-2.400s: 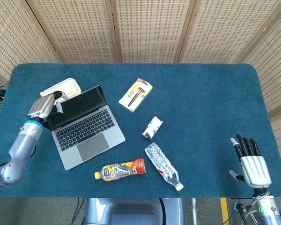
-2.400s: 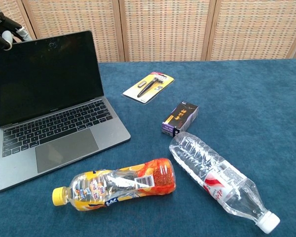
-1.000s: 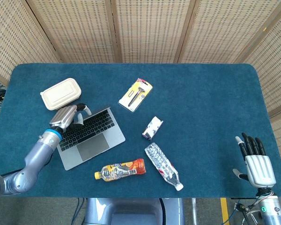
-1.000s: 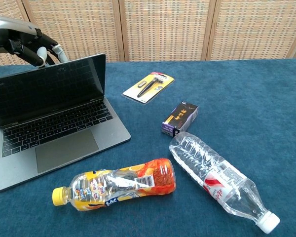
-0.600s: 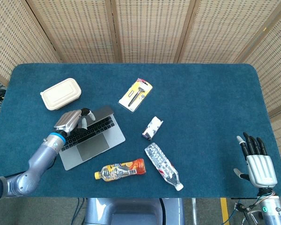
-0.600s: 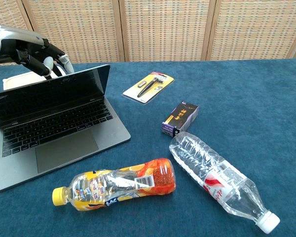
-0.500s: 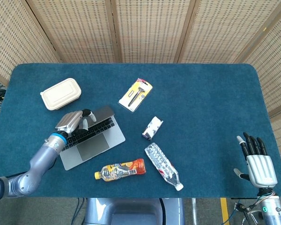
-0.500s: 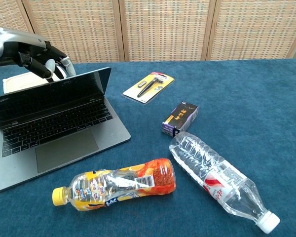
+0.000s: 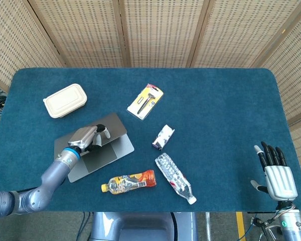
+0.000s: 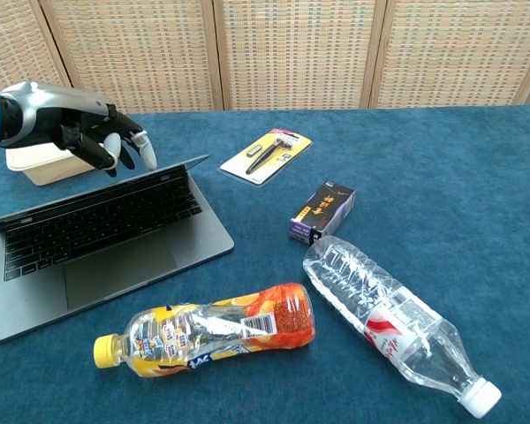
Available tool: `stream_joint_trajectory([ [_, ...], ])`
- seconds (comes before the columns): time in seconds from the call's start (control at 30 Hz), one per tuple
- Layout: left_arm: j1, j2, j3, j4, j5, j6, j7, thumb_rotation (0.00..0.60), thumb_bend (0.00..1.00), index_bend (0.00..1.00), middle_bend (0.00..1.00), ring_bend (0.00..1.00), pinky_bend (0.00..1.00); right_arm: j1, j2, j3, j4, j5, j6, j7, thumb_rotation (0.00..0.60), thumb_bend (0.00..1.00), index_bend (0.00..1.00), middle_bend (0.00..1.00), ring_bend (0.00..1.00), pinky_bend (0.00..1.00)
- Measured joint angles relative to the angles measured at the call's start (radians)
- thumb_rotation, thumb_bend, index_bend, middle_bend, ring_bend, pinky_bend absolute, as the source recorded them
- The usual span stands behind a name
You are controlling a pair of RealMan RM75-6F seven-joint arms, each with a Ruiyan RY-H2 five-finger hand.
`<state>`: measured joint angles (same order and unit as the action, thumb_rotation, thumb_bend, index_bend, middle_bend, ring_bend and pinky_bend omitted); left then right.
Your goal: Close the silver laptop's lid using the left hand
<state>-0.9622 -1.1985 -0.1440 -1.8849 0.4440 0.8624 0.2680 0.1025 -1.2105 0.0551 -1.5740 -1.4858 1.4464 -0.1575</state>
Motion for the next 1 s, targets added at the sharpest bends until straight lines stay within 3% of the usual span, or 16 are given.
stream_joint_trajectory([
  [1.0, -0.03, -0.096, 0.045, 0.061, -0.046, -0.028, 0.015, 0.6, 0.91, 0.38, 0.24, 0.23, 0.24, -0.001, 0.006, 0.008, 0.002, 0.019, -0.005, 0.013, 0.6, 0.04, 0.0, 0.0, 0.0, 0.0],
])
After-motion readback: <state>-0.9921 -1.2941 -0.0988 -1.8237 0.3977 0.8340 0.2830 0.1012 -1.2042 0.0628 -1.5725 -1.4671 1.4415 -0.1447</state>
